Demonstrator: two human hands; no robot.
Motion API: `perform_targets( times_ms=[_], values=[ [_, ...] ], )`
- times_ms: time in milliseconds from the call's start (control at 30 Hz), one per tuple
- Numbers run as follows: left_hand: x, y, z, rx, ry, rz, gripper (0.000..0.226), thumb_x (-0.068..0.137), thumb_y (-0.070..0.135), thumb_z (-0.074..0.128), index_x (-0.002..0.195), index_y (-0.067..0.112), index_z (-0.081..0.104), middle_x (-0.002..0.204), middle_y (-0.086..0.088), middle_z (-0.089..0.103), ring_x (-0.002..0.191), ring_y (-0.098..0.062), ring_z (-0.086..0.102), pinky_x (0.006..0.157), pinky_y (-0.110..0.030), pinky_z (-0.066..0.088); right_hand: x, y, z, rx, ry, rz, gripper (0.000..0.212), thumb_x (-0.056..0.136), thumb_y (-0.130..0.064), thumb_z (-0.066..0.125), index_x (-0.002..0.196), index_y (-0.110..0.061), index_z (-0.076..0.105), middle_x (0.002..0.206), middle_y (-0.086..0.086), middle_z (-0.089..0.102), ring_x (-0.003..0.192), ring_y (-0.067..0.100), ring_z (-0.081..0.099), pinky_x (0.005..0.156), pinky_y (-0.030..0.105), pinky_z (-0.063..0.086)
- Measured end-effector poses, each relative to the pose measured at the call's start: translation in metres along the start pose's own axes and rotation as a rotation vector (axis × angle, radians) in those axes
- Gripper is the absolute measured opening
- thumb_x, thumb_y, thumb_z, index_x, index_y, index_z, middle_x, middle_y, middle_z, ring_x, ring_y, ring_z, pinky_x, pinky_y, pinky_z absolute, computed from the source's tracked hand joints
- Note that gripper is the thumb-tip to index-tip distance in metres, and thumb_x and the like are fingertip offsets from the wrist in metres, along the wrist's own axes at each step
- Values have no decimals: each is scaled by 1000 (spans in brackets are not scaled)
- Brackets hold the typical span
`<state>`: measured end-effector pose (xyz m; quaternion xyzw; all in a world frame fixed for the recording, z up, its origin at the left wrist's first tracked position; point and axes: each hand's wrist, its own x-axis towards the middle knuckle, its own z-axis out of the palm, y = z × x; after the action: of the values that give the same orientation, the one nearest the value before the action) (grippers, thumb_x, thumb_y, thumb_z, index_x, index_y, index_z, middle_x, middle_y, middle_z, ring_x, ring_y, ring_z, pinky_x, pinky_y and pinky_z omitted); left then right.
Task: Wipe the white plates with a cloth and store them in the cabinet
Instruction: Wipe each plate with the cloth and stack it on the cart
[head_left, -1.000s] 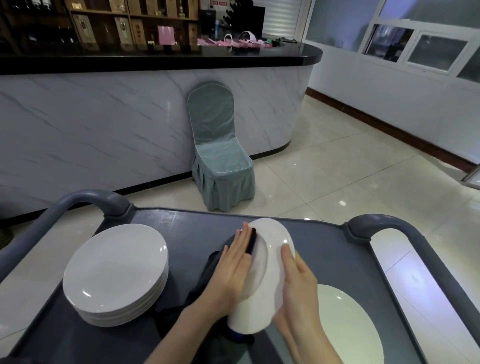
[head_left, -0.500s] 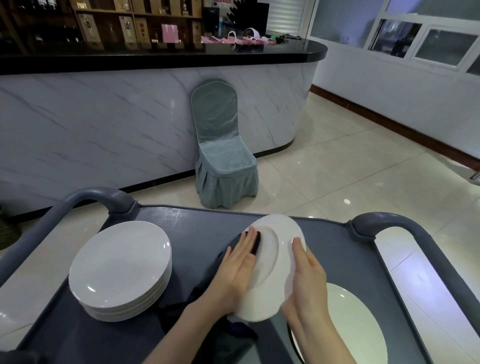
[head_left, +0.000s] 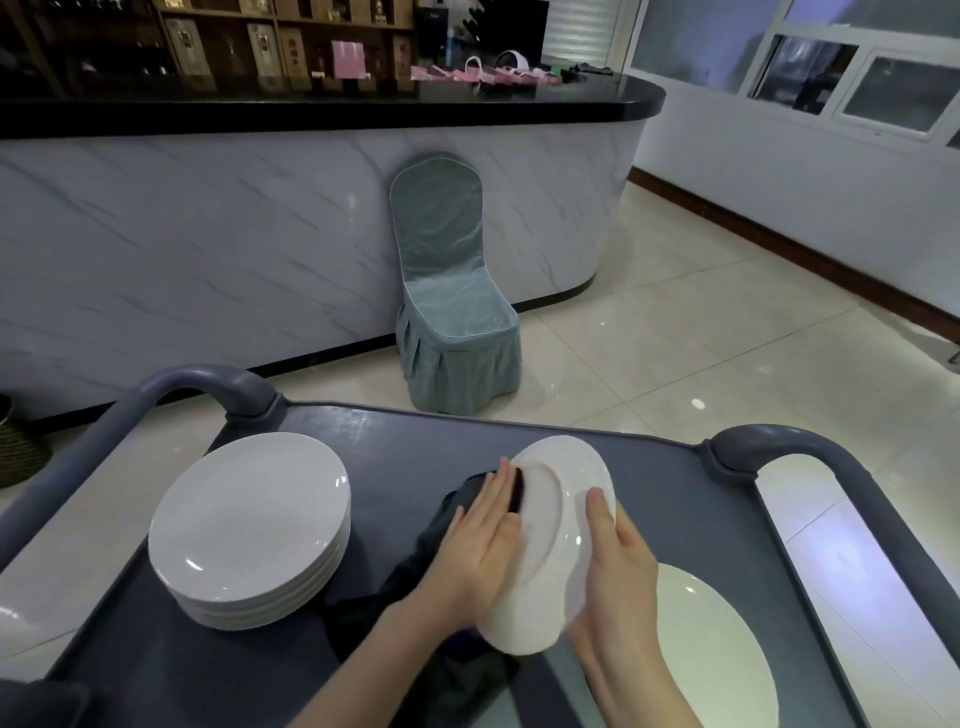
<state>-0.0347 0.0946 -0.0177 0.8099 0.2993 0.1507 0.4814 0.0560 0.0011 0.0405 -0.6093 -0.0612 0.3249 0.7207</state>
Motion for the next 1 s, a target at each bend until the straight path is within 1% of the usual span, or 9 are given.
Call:
perform_targets(
  times_ms=[133,233,333,433,533,633,700,833,1000],
  values=[
    [-4,-28,-23,32,32,-131,47,106,32,36,151,23,31,152,19,24,146,-4,19,111,-13,10,-4,-1,4,-224,-53,-202,21,99,-35,54,109,-37,73,105,-25,72,98,-4,67,76,17,50],
    [-11,-22,-43,-224,290,-240,30,100,26,52,126,19,64,125,8,65,117,-11,61,94,-15,44,-11,1,10,-425,-207,-405,23,98,-37,52,112,-48,67,109,-35,67,105,-16,59,78,3,45],
    [-20,0,-65,-807,269,-304,21,99,36,53,116,29,64,104,-2,74,94,-26,73,72,-35,59,-14,9,16,-663,-386,-578,32,96,-41,49,125,-43,61,114,-28,69,108,-12,60,87,10,47],
    [-31,9,-84,-922,331,-307,31,89,44,63,115,27,62,100,-8,75,87,-33,74,63,-36,58,-18,18,25,-984,-564,-854,38,100,-32,52,138,-35,54,125,-16,67,112,0,63,94,23,50],
    [-43,1,-95,-946,448,-392,29,87,24,69,114,24,59,102,-13,73,74,-27,74,55,-32,55,-16,22,38,-1217,-783,-977,46,101,-39,50,147,-34,44,144,-20,52,133,4,49,103,29,48],
    [-54,-16,-103,-943,503,-441,27,89,14,59,110,30,62,86,-9,74,63,-22,69,56,-36,54,-14,23,56,-1316,-945,-766,57,91,-75,30,144,-57,30,153,-33,29,145,-11,14,119,19,16],
    [-60,-28,-109,-937,560,-453,29,88,13,56,108,32,66,86,-10,73,66,-25,66,62,-44,56,-10,27,63,-1207,-840,-553,66,82,-86,21,142,-60,33,152,-38,27,142,-17,9,117,18,7],
    [-72,-56,-129,-971,668,-469,30,87,16,55,109,32,67,104,-7,71,82,-28,68,61,-35,56,10,36,66,-1104,-301,-436,48,97,-47,50,142,-28,50,134,-11,54,124,10,47,99,25,36],
    [-82,-87,-151,-943,724,-499,27,88,15,55,108,33,61,102,-5,69,80,-27,70,55,-31,56,23,60,92,-758,-243,-55,14,94,-12,61,99,-11,74,83,1,74,71,18,65,60,28,55]
  ],
)
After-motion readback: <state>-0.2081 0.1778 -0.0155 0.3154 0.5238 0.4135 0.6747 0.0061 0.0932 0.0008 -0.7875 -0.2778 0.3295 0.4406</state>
